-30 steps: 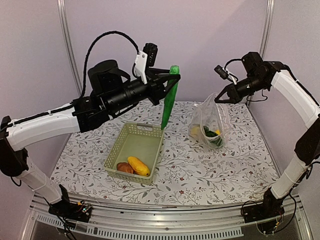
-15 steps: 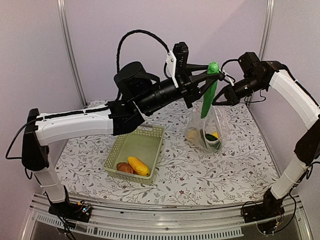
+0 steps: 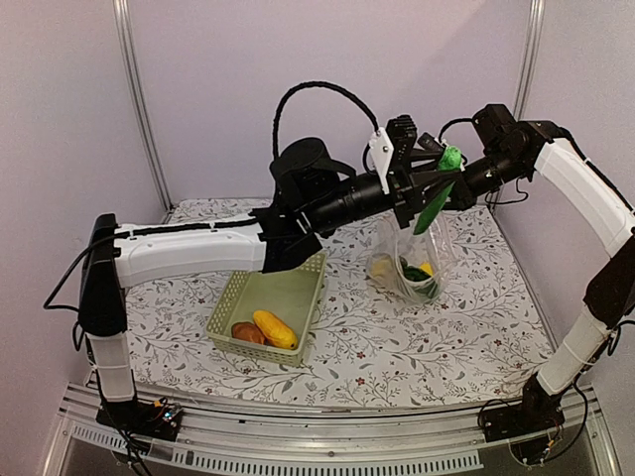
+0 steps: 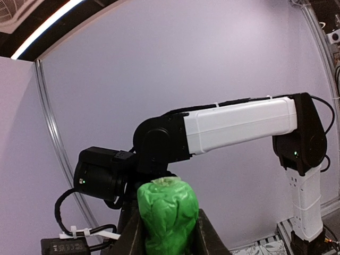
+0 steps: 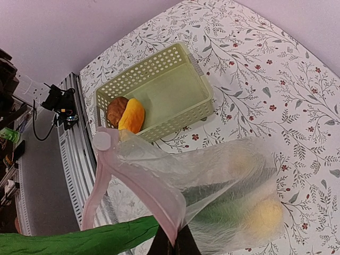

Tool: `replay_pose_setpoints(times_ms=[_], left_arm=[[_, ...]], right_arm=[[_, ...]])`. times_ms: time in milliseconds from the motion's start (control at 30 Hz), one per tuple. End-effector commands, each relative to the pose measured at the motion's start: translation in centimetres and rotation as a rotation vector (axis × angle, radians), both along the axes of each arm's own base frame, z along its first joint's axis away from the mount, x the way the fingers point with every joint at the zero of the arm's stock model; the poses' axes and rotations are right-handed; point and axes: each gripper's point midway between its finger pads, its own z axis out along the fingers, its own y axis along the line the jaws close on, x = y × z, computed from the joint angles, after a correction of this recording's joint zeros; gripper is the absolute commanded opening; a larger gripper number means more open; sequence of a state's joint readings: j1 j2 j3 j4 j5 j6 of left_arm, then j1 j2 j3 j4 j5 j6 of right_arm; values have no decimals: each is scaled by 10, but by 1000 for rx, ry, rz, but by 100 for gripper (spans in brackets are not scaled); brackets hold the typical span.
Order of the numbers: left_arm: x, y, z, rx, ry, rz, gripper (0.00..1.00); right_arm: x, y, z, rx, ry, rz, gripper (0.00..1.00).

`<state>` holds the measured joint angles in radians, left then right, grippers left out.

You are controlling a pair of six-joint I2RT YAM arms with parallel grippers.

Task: Place the food in the zip-top bag and seal the zipper
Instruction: Place the fake vegetable in the zipper food storage bag.

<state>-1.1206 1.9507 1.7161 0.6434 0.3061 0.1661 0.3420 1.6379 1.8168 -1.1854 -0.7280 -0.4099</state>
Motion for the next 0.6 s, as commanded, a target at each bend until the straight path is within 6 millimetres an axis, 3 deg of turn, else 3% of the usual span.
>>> replay_pose_setpoints(times_ms=[0, 267, 300, 333, 400, 467, 567], left_arm=[[3, -10, -31, 68, -57, 53, 0], [46, -11, -108, 122, -60, 216, 3], [50, -12, -115, 131, -57, 236, 15], [54, -12, -120, 142, -61, 260, 36], [55, -10, -115, 138, -71, 308, 66], [48, -6, -99, 121, -87, 317, 77], [36, 0, -72, 87, -82, 294, 79]], right_arm=[[-7, 3, 9, 23, -20, 30, 0], [-5, 4, 8, 22, -15, 25, 0], [-5, 4, 8, 22, -13, 22, 0], [-5, 4, 8, 22, -10, 21, 0], [-5, 3, 7, 21, -9, 17, 0], [-6, 2, 7, 17, -14, 14, 0], [-5, 3, 5, 16, -9, 13, 0]])
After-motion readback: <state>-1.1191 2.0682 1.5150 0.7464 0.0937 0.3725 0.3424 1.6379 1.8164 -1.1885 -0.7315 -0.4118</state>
